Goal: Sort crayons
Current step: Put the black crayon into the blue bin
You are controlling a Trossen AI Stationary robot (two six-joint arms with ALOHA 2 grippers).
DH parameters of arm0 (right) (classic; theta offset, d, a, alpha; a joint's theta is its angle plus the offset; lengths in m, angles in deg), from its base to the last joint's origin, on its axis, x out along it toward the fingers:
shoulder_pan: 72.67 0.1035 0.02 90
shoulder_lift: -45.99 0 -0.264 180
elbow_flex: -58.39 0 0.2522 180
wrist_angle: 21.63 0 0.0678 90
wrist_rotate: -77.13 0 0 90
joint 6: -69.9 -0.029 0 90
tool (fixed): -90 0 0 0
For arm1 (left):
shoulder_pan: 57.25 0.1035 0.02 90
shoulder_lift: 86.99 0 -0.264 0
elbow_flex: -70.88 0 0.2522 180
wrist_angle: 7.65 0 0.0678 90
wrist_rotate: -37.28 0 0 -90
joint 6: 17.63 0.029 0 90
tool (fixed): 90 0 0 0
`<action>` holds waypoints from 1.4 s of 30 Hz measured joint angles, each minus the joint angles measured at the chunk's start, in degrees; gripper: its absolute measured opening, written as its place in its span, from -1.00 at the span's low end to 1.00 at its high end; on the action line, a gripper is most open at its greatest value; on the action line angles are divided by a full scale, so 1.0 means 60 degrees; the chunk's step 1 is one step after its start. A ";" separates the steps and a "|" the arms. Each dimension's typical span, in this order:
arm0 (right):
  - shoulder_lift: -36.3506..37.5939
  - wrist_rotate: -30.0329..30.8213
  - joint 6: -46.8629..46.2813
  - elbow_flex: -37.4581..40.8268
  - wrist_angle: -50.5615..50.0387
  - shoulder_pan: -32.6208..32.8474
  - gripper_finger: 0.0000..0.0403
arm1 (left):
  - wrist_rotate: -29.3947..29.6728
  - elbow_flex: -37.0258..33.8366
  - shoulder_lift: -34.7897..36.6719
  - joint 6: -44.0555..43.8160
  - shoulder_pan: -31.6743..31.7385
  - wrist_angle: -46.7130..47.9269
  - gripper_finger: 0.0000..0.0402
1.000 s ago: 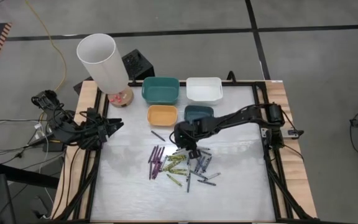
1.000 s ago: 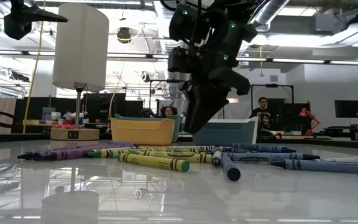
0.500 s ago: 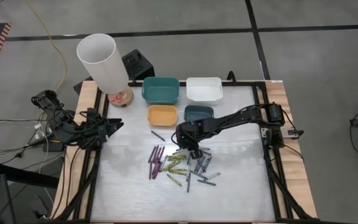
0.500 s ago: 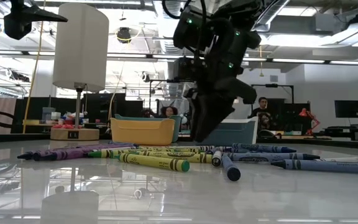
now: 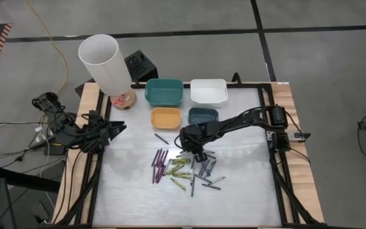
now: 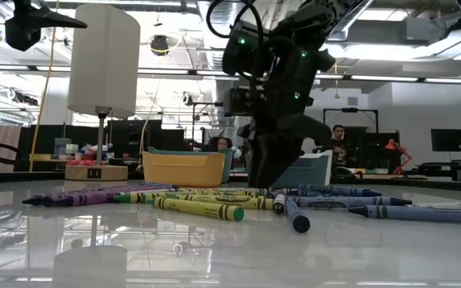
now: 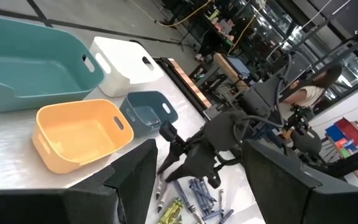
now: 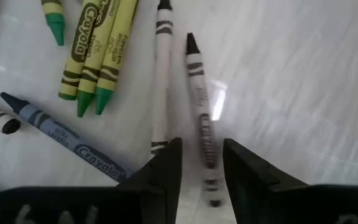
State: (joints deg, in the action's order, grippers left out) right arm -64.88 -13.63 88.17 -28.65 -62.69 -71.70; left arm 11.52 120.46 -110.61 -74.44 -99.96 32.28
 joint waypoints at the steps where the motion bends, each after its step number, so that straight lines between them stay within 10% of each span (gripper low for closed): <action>1: -0.0008 0.0031 -0.0014 0.0000 -0.0018 0.0038 -0.36 | -0.0014 0.0000 -0.0002 -0.0007 -0.0002 0.0001 0.12; 25: -0.0244 0.0157 -0.1431 -0.0007 -0.0101 0.0128 -0.96 | -0.0122 0.0000 0.0000 -0.0076 0.0000 0.0012 0.12; 42: 0.1121 0.0073 -0.2547 0.0031 0.0110 -0.0122 -0.98 | -0.0165 0.0000 0.0000 -0.0073 0.0001 0.0088 0.12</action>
State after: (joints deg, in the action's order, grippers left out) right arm -58.16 -13.19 72.89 -28.46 -62.03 -72.43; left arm 10.53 120.46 -110.61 -74.88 -99.96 32.81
